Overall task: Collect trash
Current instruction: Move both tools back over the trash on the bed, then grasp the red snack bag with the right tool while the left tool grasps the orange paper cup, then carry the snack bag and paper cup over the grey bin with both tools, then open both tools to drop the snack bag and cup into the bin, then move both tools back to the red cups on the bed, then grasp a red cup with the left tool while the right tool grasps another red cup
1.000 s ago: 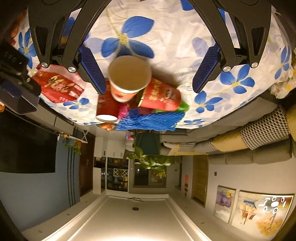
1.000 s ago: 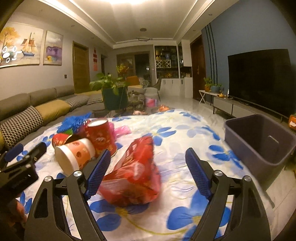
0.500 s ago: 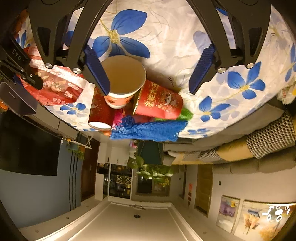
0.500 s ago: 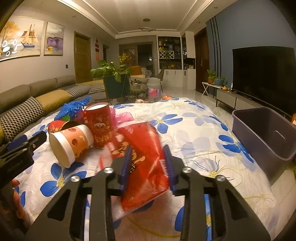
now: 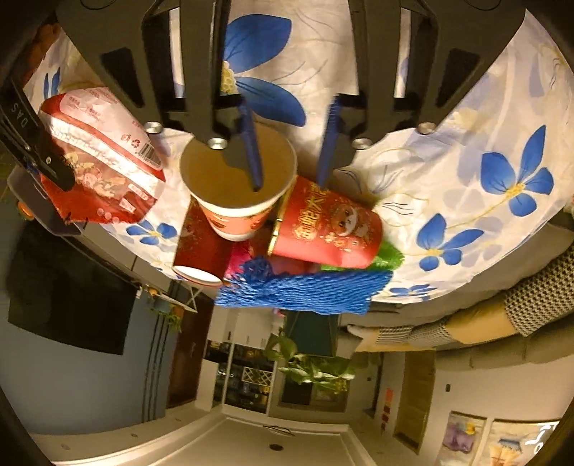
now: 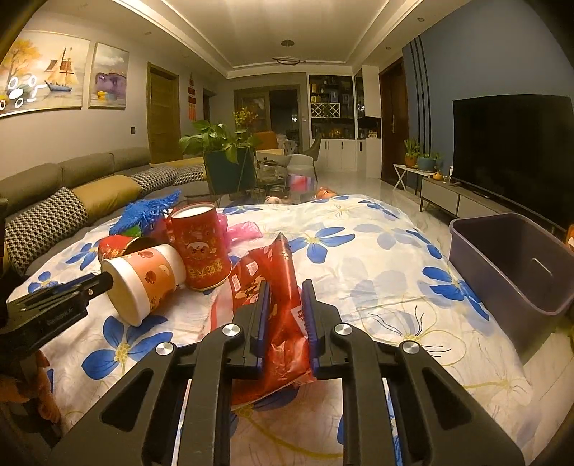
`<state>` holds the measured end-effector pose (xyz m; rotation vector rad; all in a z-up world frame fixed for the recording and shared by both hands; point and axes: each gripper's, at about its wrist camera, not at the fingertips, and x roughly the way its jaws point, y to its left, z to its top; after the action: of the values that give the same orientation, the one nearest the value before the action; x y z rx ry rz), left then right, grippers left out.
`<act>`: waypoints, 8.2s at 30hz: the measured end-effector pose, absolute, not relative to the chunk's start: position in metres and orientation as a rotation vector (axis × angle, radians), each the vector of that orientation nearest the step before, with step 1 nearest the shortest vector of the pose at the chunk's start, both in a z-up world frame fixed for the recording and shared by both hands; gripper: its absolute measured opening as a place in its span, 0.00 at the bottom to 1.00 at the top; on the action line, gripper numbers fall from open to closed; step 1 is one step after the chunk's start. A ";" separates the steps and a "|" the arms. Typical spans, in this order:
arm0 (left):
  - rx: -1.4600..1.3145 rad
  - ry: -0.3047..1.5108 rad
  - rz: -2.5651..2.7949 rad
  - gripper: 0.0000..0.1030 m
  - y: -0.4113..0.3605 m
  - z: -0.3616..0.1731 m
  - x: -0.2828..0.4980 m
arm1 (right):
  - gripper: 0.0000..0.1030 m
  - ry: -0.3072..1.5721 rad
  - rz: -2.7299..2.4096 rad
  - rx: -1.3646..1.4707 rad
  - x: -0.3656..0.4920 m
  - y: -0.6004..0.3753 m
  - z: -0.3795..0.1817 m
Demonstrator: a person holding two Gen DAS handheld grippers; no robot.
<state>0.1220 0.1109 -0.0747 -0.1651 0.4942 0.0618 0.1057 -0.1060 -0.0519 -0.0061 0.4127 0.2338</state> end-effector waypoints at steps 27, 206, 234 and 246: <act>-0.144 0.374 -0.051 0.00 0.079 -0.039 0.077 | 0.07 0.336 0.202 0.013 0.089 -0.134 -0.031; -0.194 0.614 0.293 0.53 0.131 -0.072 0.178 | 0.81 0.297 0.217 0.082 0.125 -0.113 -0.007; -0.416 0.492 0.257 0.06 0.220 -0.063 0.106 | 0.71 0.424 0.284 -0.012 0.206 -0.006 -0.033; -0.392 0.499 0.255 0.06 0.213 -0.064 0.106 | 0.51 0.455 0.317 -0.044 0.212 0.005 -0.039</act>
<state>0.1059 0.2135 -0.0638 -0.3917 0.4988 0.2546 0.2120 0.0052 -0.0385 -0.0439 0.4551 0.3171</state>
